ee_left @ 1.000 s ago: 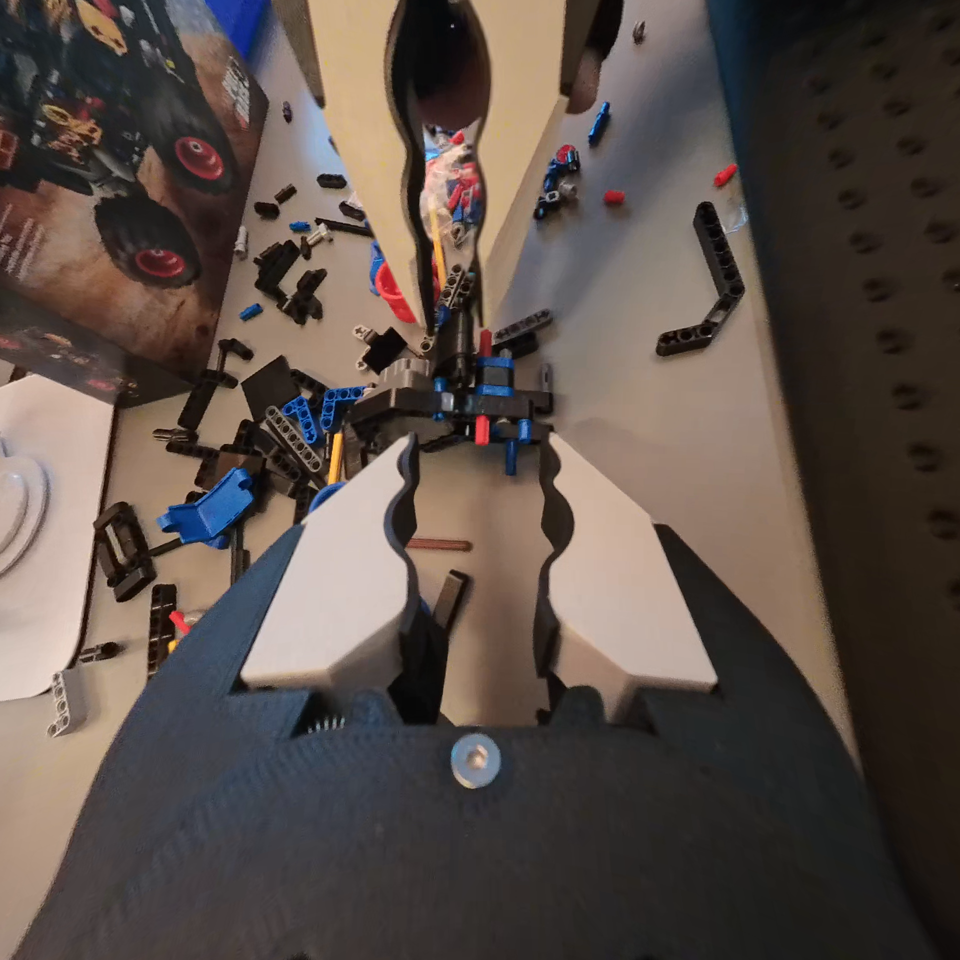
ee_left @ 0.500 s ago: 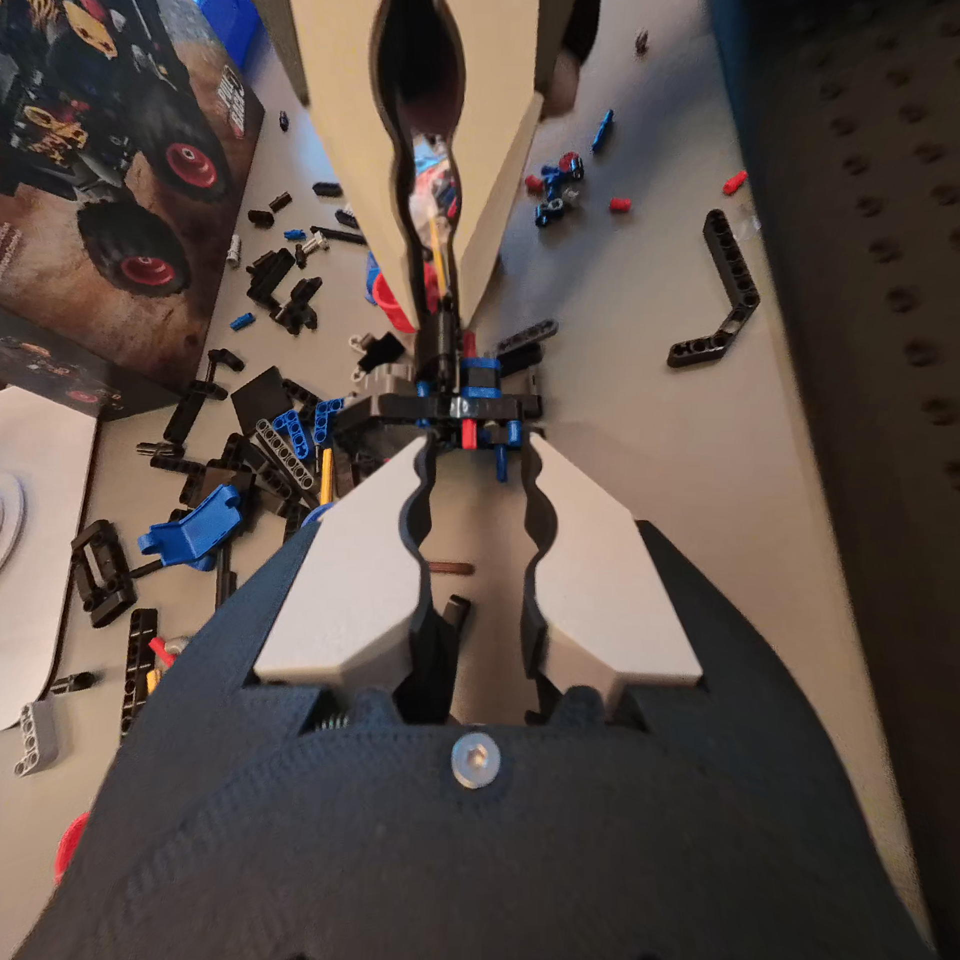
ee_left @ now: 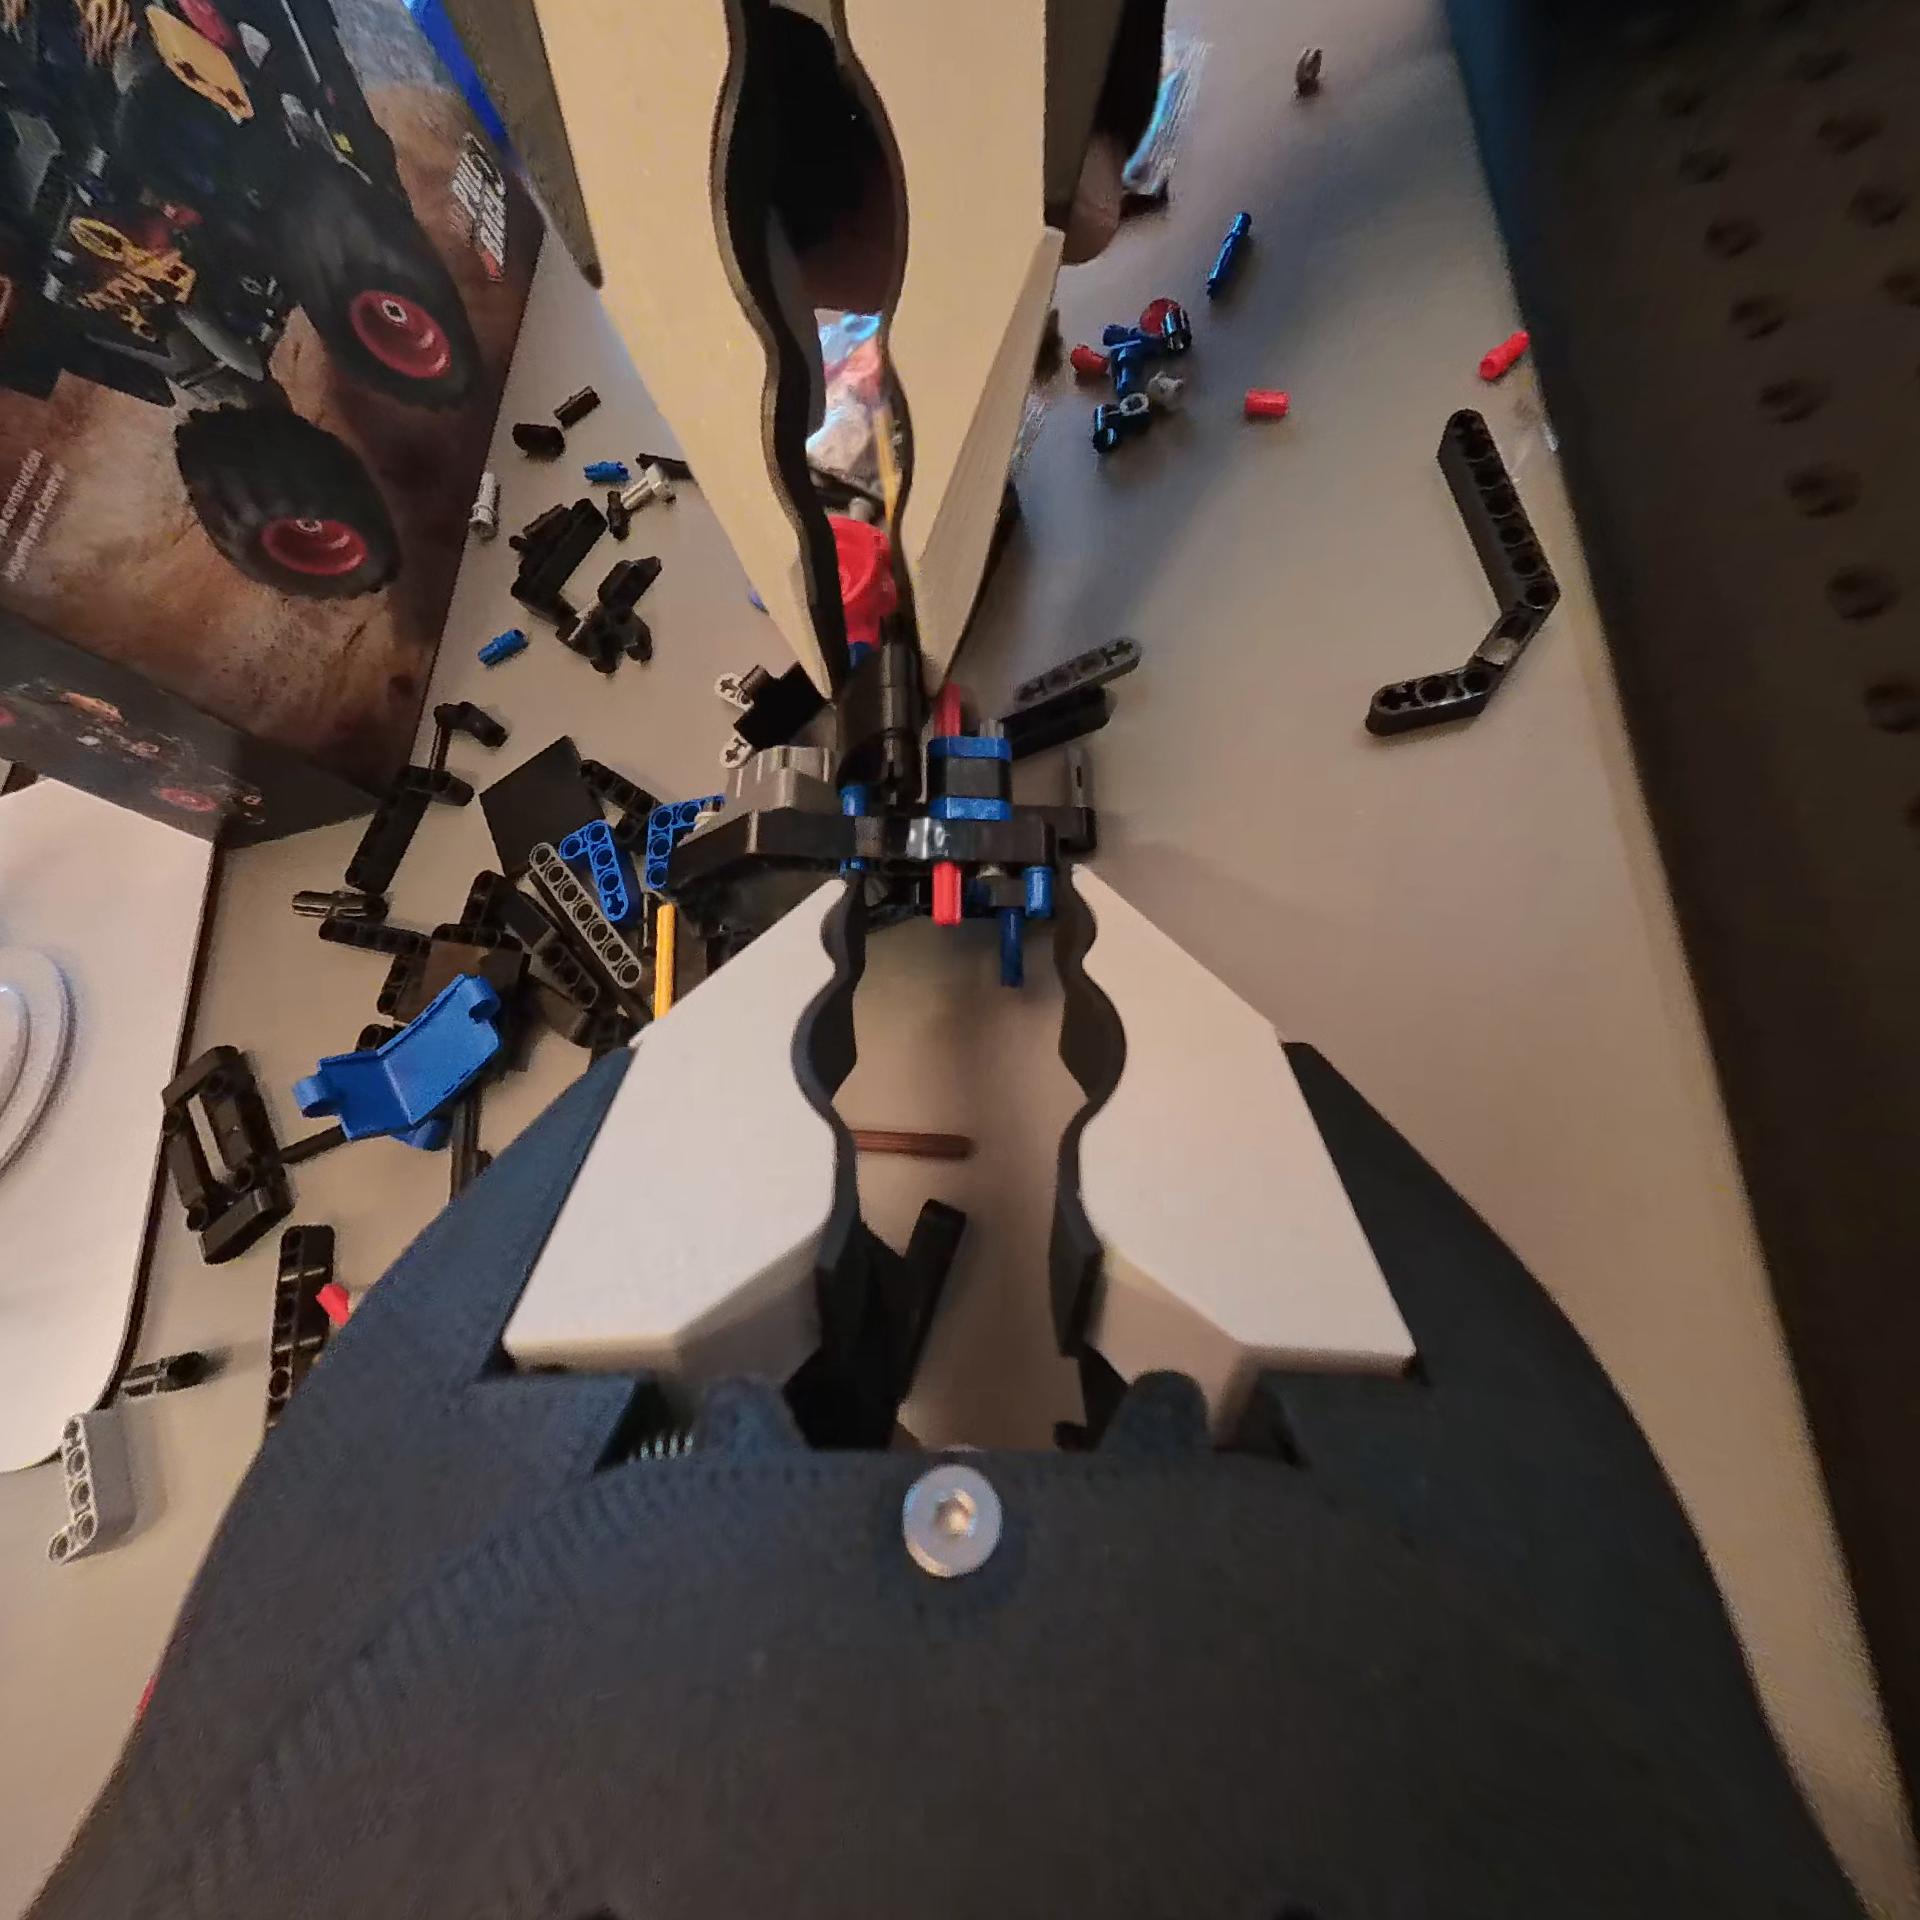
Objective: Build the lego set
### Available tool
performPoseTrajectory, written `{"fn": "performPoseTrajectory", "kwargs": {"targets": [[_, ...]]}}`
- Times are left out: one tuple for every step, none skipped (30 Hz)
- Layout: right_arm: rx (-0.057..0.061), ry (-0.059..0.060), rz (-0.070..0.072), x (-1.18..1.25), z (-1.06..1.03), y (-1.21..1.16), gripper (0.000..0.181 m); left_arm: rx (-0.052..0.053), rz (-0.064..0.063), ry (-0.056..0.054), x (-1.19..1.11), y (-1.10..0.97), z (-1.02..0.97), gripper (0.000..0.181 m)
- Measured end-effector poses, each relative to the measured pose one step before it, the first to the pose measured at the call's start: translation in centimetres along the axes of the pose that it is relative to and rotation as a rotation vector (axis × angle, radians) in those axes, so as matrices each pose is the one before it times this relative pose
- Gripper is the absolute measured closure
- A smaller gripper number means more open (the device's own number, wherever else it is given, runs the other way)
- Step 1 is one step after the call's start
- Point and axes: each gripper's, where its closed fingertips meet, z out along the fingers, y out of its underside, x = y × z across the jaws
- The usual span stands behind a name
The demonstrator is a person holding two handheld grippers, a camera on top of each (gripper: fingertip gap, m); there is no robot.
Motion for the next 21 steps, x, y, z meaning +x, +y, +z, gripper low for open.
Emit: {"fn": "performPoseTrajectory", "kwargs": {"targets": [[0.0001, -0.0046, -0.002, 0.028, -0.048, -0.038, 0.172, 0.0005, 0.0031, -0.0014, -0.003, -0.016, 0.047, 0.148], [0.0023, -0.0061, 0.0014, 0.027, -0.035, -0.1, 0.173, 0.0012, 0.0022, -0.0008, -0.021, 0.004, 0.013, 0.148], [-0.0017, -0.0061, -0.0011, 0.0, 0.004, -0.046, 0.173, 0.001, -0.0031, 0.0021, 0.003, 0.009, 0.001, 0.148], [-0.004, -0.0044, -0.0062, -0.001, 0.004, -0.026, 0.174, -0.0007, 0.0015, 0.0001, 0.001, 0.002, 0.001, 0.148], [-0.0058, -0.0043, -0.0072, -0.012, 0.011, -0.01, 0.174, -0.0005, 0.0048, -0.0027, -0.011, -0.017, 0.014, 0.148], [-0.0044, -0.0059, -0.004, 0.002, 0.003, -0.003, 0.174, 0.0, 0.0015, -0.0008, 0.0, -0.002, 0.01, 0.148], [-0.0027, -0.0048, -0.003, -0.004, 0.027, 0.002, 0.174, -0.0003, -0.0015, 0.0014, -0.004, 0.002, -0.017, 0.148], [-0.0013, -0.0008, -0.0035, -0.002, 0.034, -0.04, 0.174, -0.001, 0.0015, 0.0002, -0.011, 0.019, -0.029, 0.148], [-0.0023, 0.0018, -0.0041, 0.001, 0.025, -0.045, 0.174, -0.0005, 0.0029, 0.0004, -0.016, 0.027, -0.027, 0.148], [-0.0044, 0.0036, -0.0071, -0.015, 0.041, -0.017, 0.174, -0.0011, -0.0028, 0.0019, 0.003, 0.008, -0.012, 0.148], [-0.0032, 0.0051, -0.0081, -0.005, 0.013, -0.031, 0.174, -0.0018, 0.0008, -0.0004, -0.001, 0.011, 0.001, 0.148], [-0.0032, 0.0042, -0.0058, -0.005, 0.006, -0.02, 0.174, -0.0005, 0.0022, -0.0004, -0.011, -0.001, 0.002, 0.148], [-0.0048, 0.0031, -0.0054, -0.008, 0.002, 0.039, 0.174, 0.0021, -0.0021, 0.0015, 0.006, -0.029, 0.028, 0.148], [-0.0054, 0.0014, -0.0028, -0.01, -0.021, 0.061, 0.174, 0.0009, -0.0032, 0.0006, -0.007, -0.018, 0.029, 0.148], [-0.0041, 0.0021, -0.0017, 0.004, -0.011, 0.03, 0.174, -0.0048, 0.0015, -0.0016, -0.007, 0.048, -0.038, 0.147], [-0.0019, 0.0053, -0.0041, -0.01, 0.055, 0.001, 0.174, -0.0113, 0.0007, -0.0002, 0.0, 0.137, -0.124, 0.147], [0.0033, 0.0056, -0.0027, -0.032, 0.069, -0.083, 0.174, -0.0111, -0.0017, 0.0038, 0.035, 0.138, -0.158, 0.147], [0.0051, 0.0018, 0.0004, -0.087, 0.111, -0.061, 0.174, -0.0061, -0.0015, 0.001, -0.017, 0.09, -0.158, 0.146], [0.0054, -0.0003, 0.0005, -0.111, 0.15, -0.013, 0.18, -0.0067, -0.004, -0.0027, -0.083, 0.139, -0.099, 0.146], [0.0055, 0.001, 0.0014, -0.044, 0.119, -0.012, 0.179, 0.003, -0.0046, 0.0015, 0.01, 0.025, -0.052, 0.146], [0.0033, 0.0023, 0.0013, 0.045, -0.01, -0.036, 0.179, 0.0052, -0.0024, 0.0089, 0.166, -0.005, 0.042, 0.143]]}}
